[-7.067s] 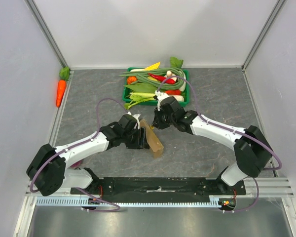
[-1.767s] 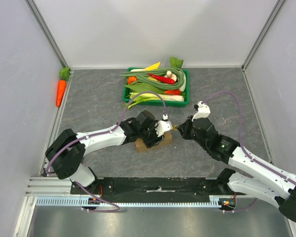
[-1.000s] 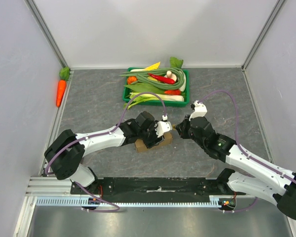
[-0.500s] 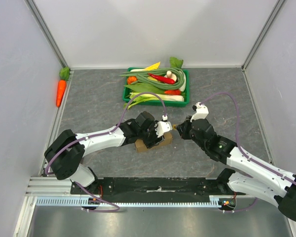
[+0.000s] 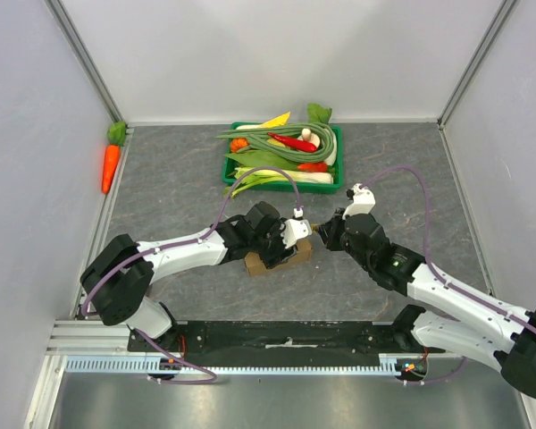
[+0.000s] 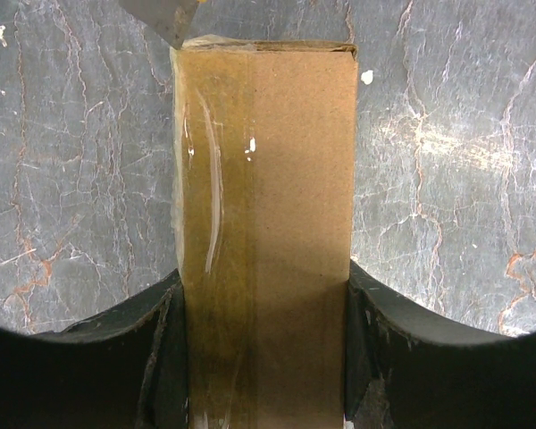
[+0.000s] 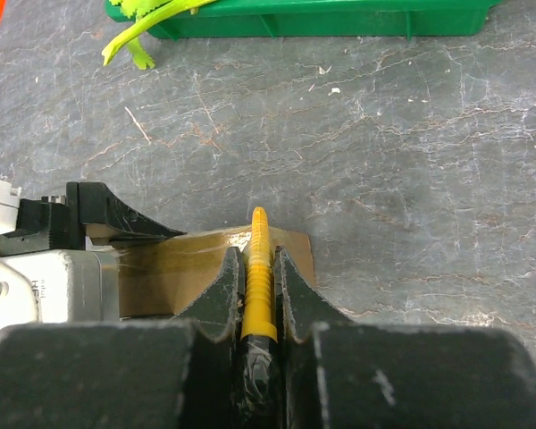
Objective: Unpack the express box
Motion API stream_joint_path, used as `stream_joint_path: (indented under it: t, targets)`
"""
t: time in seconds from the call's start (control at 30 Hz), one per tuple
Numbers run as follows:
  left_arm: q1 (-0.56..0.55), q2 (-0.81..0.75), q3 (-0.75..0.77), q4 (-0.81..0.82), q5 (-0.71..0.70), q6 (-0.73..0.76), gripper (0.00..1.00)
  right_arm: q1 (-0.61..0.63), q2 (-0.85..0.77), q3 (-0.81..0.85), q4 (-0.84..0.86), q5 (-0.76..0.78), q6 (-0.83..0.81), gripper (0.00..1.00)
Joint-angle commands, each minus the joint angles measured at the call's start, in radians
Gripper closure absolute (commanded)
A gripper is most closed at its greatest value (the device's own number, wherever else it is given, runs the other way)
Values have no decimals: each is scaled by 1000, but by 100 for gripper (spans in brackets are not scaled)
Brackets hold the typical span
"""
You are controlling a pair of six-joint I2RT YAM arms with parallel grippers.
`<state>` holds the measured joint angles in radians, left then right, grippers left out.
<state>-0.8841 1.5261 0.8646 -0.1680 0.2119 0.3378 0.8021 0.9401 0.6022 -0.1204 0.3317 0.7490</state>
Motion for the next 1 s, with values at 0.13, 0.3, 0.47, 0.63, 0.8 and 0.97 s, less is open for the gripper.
stream_joint_path:
  t: [0.13, 0.3, 0.47, 0.63, 0.8, 0.97]
  targets:
    - [-15, 46, -39, -79, -28, -11, 60, -1, 22, -30, 15, -42, -19, 100]
    - [-15, 52, -35, -76, -63, -26, 63, 0, 23, -51, -2, -77, -48, 100]
    - [-15, 57, -35, -67, -91, -37, 65, 0, 20, -58, -31, -121, -69, 100]
    - [-13, 74, -27, -56, -157, -56, 69, 0, 20, -32, -93, -157, -85, 100]
    - [-7, 85, -21, -54, -184, -72, 71, 0, 31, -1, -176, -197, -91, 100]
    - [8, 92, -16, -59, -194, -85, 74, 0, 12, 2, -231, -209, -92, 100]
